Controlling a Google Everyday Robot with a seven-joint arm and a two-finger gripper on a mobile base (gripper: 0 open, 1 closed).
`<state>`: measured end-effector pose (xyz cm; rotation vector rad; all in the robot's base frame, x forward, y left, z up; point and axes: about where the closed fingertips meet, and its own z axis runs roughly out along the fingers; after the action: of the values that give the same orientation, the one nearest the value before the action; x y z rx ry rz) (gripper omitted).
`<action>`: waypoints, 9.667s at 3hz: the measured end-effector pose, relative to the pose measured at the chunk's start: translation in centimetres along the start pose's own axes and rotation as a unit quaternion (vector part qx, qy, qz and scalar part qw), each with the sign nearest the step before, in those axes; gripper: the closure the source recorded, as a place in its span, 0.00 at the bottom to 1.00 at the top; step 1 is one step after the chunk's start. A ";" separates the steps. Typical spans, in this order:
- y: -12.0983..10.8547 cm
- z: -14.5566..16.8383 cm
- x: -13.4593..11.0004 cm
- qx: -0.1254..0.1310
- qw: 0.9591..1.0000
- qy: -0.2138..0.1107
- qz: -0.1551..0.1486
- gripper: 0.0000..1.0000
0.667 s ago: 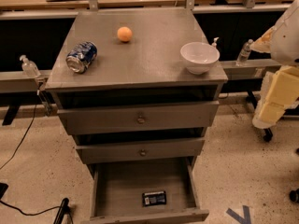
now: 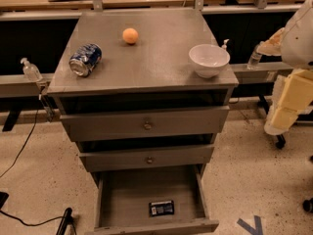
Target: Pick rxbar blueberry from bottom drawer and place on counter
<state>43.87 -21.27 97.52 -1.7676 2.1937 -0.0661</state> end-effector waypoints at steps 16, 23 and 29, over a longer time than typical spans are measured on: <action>10.4 74.2 -0.7 -0.102 0.953 -0.277 -0.064 0.00; 12.1 85.0 1.9 -0.142 0.940 -0.304 -0.062 0.24; 12.6 85.3 1.3 -0.160 0.932 -0.317 -0.070 1.00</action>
Offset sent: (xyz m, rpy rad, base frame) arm 0.0483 0.1639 -0.2161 0.2045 -0.1817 0.2818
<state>55.30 -5.57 13.50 -1.7685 1.6660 0.7616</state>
